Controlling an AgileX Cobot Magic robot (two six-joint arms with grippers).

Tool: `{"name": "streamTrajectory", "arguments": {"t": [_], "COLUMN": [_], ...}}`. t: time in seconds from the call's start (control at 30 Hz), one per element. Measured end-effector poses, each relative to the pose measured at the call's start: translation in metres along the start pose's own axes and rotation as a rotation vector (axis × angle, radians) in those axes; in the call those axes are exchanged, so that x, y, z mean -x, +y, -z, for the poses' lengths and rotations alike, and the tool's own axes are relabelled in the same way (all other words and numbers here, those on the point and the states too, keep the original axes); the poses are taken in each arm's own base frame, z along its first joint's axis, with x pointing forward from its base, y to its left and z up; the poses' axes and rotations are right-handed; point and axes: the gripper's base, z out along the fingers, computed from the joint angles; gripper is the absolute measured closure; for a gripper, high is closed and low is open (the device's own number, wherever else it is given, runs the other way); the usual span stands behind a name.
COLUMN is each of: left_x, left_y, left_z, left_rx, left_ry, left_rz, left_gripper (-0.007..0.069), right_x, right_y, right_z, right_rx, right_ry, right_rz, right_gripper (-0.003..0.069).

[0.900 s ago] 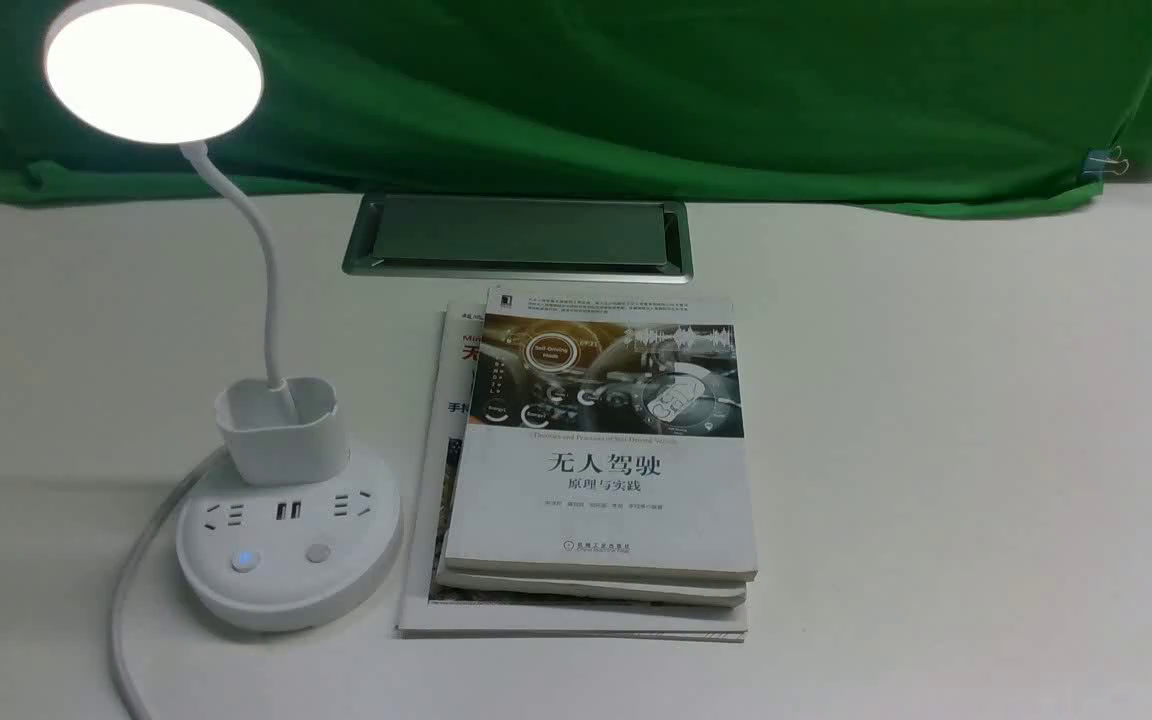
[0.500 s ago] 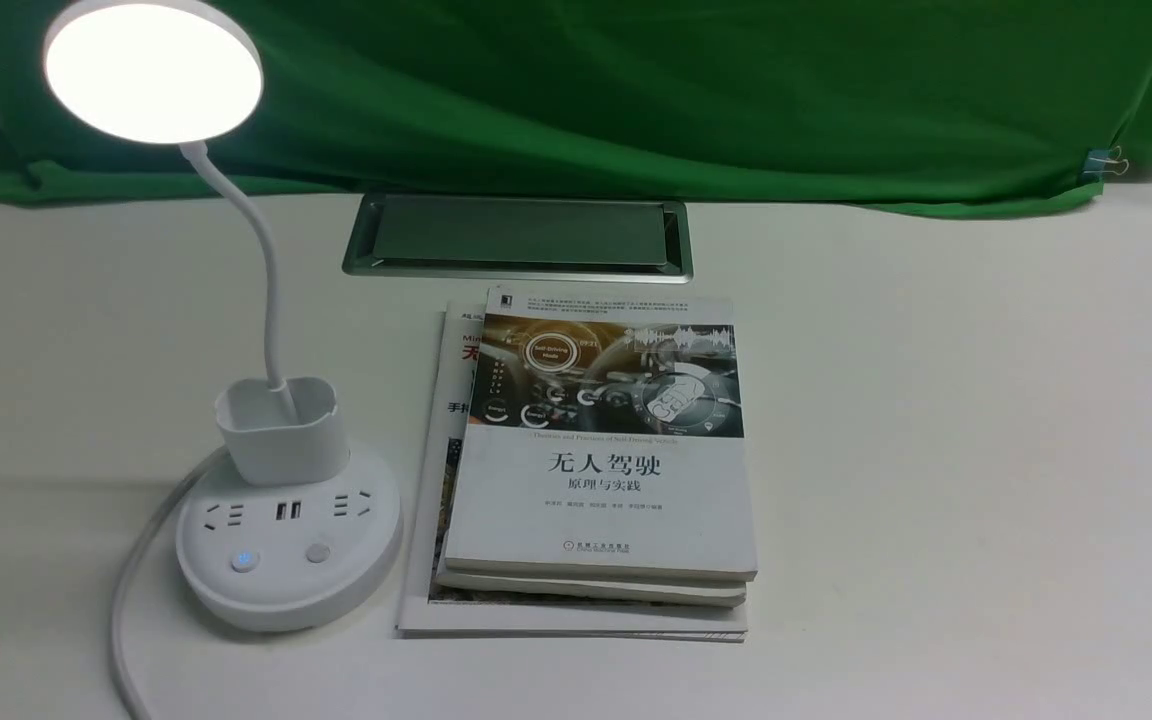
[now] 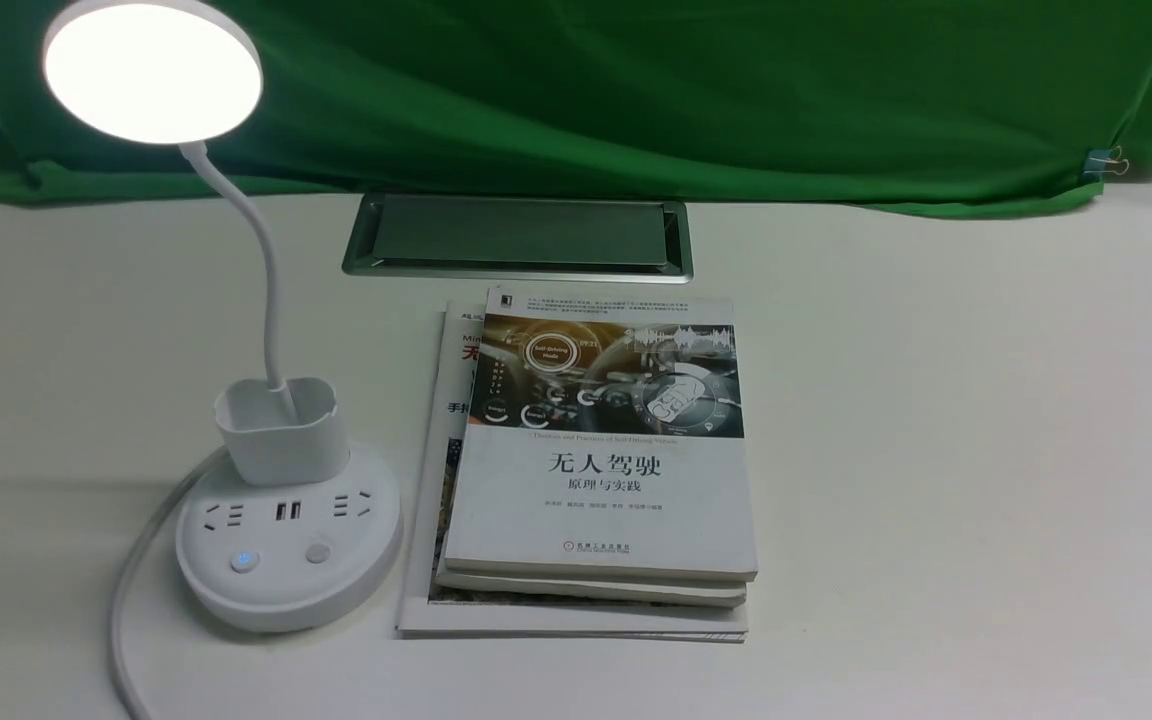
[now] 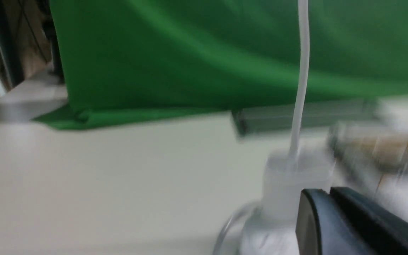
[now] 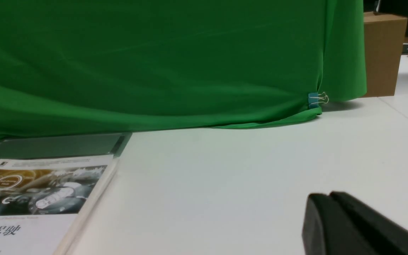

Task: Turn off the desk lamp on the white desktop by hand.
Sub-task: 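Press the power button on the round power strip under the lamp with the left gripper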

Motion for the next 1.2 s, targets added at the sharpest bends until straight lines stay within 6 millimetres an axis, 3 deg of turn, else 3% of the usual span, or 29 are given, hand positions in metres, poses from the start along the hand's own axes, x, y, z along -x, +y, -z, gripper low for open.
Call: {"name": "streamTrajectory", "arguments": {"t": [0.17, 0.33, 0.47, 0.63, 0.73, 0.93, 1.03, 1.2], "left_x": [0.011, 0.019, 0.04, 0.113, 0.132, 0.131, 0.111, 0.062], "left_y": [0.004, 0.007, 0.007, 0.005, 0.002, 0.002, 0.0, -0.007], "left_z": [0.001, 0.002, 0.004, -0.012, -0.036, -0.078, -0.102, -0.135], "left_rx": [0.024, 0.049, 0.035, -0.003, -0.028, -0.024, -0.02, -0.068], "left_ry": [-0.131, -0.221, -0.246, -0.188, -0.044, 0.13, 0.274, 0.721], "left_rz": [0.275, 0.315, 0.32, 0.254, 0.239, 0.208, 0.233, 0.206], "left_gripper": [0.0606, 0.0606, 0.0606, 0.0606, 0.0606, 0.0606, 0.0606, 0.0606], "right_x": [0.0, 0.0, 0.0, 0.0, 0.0, 0.0, 0.0, 0.0], "right_y": [0.0, 0.0, 0.0, 0.0, 0.0, 0.0, 0.0, 0.0], "right_z": [0.0, 0.0, 0.0, 0.0, 0.0, 0.0, 0.0, 0.0], "right_rx": [0.0, 0.0, 0.0, 0.0, 0.0, 0.0, 0.0, 0.0], "right_ry": [0.0, 0.0, 0.0, 0.0, 0.0, 0.0, 0.0, 0.0], "right_rz": [0.0, 0.0, 0.0, 0.0, 0.0, 0.0, 0.0, 0.0], "right_gripper": [0.0622, 0.0622, 0.0622, 0.0622, 0.0622, 0.0622, 0.0622, 0.0622]}}
